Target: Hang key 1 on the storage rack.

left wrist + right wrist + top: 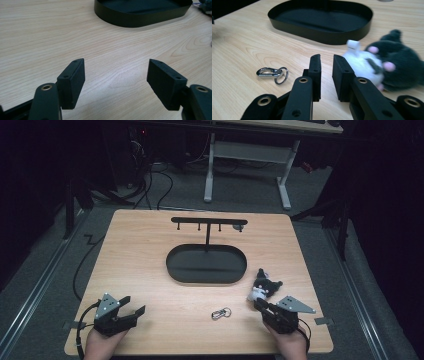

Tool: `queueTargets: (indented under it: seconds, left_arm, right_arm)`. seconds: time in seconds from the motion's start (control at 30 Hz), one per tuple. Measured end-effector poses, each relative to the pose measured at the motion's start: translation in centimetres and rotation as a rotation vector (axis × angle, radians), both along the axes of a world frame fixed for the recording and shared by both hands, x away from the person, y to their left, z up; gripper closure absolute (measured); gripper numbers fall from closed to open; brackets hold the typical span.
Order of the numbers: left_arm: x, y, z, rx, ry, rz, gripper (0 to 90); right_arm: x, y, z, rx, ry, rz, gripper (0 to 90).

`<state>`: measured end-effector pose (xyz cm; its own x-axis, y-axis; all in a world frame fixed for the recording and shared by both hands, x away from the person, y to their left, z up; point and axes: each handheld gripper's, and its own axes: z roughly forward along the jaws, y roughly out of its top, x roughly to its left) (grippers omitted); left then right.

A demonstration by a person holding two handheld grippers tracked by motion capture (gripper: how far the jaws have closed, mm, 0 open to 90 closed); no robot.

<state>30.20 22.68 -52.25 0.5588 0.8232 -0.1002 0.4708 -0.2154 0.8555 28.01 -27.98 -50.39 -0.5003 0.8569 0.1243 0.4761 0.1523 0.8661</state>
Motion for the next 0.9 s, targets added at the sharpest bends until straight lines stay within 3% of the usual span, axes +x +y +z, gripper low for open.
queueTargets:
  seconds: [0.1, 0.2, 0.4, 0.57, 0.67, 0.9]
  left_arm:
    - [-0.5, 0.4, 0.0, 0.011, -0.005, 0.015, 31.4]
    - [-1.1, 0.7, -0.2, 0.031, -0.001, 0.027, 31.4]
    - [-2.1, 1.0, -0.1, 0.032, -0.008, 0.038, 31.4]
    - [-2.4, 0.7, 0.0, 0.046, -0.016, 0.033, 31.5]
    - [-2.4, 0.5, 0.1, 0.055, -0.025, 0.024, 31.5]
    - [-1.6, -0.5, 0.2, 0.049, -0.030, -0.008, 31.4]
  right_arm:
    - [1.0, 0.9, -0.3, -0.007, 0.015, 0.010, 78.0]
    - [1.9, 1.7, -0.4, -0.032, 0.016, 0.021, 90.0]
    - [3.3, 3.2, -0.7, -0.073, 0.028, 0.036, 90.0]
    - [3.8, 3.0, -1.1, -0.104, 0.038, 0.009, 89.6]
    - [3.8, 2.3, -1.3, -0.092, 0.060, -0.011, 89.1]
    - [2.9, 0.9, -1.4, -0.075, 0.066, -0.040, 88.0]
